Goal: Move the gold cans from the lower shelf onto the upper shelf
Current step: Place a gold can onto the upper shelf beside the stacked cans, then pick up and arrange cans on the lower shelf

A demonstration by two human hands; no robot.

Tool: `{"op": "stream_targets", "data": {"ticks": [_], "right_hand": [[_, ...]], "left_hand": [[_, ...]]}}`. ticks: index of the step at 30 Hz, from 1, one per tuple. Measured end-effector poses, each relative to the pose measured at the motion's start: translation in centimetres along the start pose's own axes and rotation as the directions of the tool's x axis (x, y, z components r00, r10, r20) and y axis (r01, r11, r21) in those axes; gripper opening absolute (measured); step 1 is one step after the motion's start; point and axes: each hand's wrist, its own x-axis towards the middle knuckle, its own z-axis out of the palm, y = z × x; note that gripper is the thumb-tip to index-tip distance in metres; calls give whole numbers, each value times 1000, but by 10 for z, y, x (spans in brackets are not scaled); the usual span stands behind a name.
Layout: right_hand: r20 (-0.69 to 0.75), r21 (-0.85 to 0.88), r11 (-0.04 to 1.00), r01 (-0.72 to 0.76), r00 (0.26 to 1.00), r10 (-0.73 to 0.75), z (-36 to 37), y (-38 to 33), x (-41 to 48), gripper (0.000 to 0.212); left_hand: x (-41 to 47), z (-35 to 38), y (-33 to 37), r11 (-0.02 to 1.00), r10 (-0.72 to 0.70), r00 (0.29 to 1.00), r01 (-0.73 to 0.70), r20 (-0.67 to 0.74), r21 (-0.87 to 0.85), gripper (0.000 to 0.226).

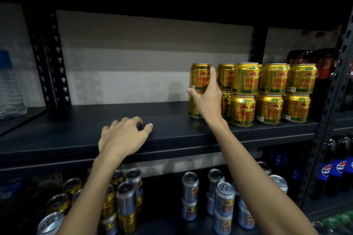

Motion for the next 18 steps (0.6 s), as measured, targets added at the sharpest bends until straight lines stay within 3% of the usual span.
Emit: {"op": "stream_targets", "data": {"ticks": [2, 4, 9, 13, 16, 18], "right_hand": [[-48, -17, 999, 36, 998, -36, -1, 0, -12, 98], [-98, -18, 996, 83, 992, -85, -4, -2, -27, 91], [-125, 3, 988, 154, 980, -153, -3, -3, -82, 66], [-148, -75, 973, 217, 963, -227, 10, 9, -128, 52], [-172, -39, 968, 249, 952, -252, 28, 26, -172, 47], [-141, 8, 959, 284, 950, -280, 41, 39, -205, 48]], "left_hand": [[-5, 1, 0, 1000, 2, 995, -3, -102, -16, 48], [-10, 4, 2, 999, 22, 957, -27, -289, -16, 39], [-31, 48, -9, 975, 153, 717, -222, -680, -16, 27], [-45, 84, -28, 890, 255, 575, -454, -778, -43, 26], [-64, 119, -45, 822, 277, 485, -567, -829, -57, 32], [-82, 163, -66, 821, 273, 519, -564, -810, -85, 33]]}}
